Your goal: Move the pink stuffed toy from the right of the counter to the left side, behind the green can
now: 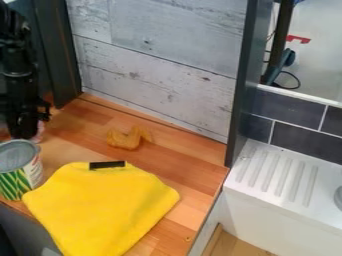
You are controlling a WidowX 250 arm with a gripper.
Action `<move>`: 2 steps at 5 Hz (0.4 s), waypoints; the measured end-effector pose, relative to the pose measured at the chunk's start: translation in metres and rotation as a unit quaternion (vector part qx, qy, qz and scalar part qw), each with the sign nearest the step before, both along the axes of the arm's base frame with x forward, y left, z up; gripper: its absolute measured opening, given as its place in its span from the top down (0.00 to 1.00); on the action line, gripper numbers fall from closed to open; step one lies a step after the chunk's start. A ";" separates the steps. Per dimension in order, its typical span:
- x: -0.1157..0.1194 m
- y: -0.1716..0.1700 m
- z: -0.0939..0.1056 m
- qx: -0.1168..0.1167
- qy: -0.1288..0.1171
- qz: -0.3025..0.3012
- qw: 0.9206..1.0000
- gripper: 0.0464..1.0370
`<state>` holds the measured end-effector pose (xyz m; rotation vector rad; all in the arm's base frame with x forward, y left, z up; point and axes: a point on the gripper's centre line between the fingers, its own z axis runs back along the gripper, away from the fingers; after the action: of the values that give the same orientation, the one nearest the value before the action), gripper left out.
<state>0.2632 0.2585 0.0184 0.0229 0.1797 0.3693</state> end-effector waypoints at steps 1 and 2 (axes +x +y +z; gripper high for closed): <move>0.003 -0.009 0.015 -0.024 -0.017 -0.011 1.000 0.47; 0.010 -0.009 0.036 -0.009 -0.047 -0.009 0.999 0.20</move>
<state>0.2728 0.2492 0.0542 -0.0110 0.0906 0.3501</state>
